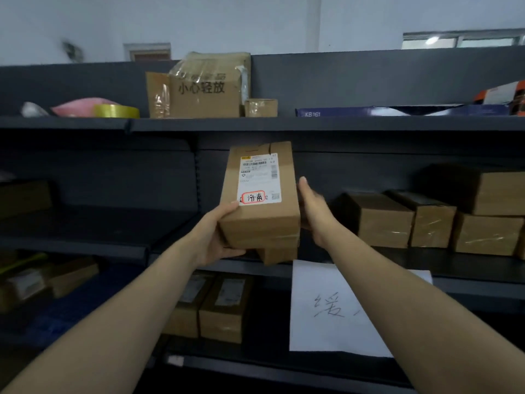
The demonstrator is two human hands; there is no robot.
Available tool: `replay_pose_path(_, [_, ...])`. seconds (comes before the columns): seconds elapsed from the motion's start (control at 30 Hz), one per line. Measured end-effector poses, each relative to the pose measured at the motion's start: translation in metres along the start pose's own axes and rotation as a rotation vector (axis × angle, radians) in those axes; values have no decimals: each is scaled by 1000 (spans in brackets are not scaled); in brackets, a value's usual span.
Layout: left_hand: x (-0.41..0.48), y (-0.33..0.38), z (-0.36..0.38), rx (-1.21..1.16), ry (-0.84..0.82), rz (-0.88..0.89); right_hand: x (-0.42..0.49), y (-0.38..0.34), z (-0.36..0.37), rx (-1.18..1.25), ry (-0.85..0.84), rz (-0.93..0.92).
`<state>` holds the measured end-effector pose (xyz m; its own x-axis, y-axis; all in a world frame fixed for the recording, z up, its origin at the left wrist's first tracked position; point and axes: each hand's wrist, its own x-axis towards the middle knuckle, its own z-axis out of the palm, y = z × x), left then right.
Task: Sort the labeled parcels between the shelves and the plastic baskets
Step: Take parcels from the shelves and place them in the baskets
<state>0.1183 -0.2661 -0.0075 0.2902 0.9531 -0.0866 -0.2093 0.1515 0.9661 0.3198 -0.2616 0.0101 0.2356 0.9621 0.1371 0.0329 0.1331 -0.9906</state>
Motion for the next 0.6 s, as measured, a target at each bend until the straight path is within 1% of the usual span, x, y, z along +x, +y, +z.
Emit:
replay_pose_path(0.03, [-1, 0, -10, -40, 40, 23, 5, 4, 8, -158, 62, -48])
replay_pose_path(0.1, [-3, 0, -29, -58, 135, 64, 16, 15, 16, -613, 144, -118])
replay_pose_path(0.13, [-4, 0, -38, -42, 177, 74, 17, 20, 21, -832, 146, -121])
replay_pose_path(0.17, [-5, -1, -46, -27, 211, 74, 16, 26, 25, -977, 116, -100])
replay_pose_path(0.2, [-5, -2, -53, -16, 236, 67, 14, 31, 29, -1049, 66, -59])
replay_pose_path(0.27, [-6, -7, -63, -4, 280, 36, 12, 44, 36, -1046, -27, 51])
replay_pose_path(0.3, [-6, -11, -65, -4, 303, 19, 13, 53, 39, -1042, -39, 69])
replay_pose_path(0.33, [-6, -16, -64, -14, 322, 3, 13, 59, 41, -1066, -20, 50])
replay_pose_path(0.4, [-2, -26, -62, -43, 340, -19, 13, 65, 42, -1099, 77, -37])
replay_pose_path(0.47, [4, -36, -56, -52, 348, -31, 14, 67, 39, -1107, 128, -57])
replay_pose_path(0.53, [8, -44, -49, -57, 356, -43, 14, 67, 33, -1118, 66, -8])
replay_pose_path(0.6, [11, -48, -44, -81, 368, -36, 12, 66, 31, -1111, 14, -54])
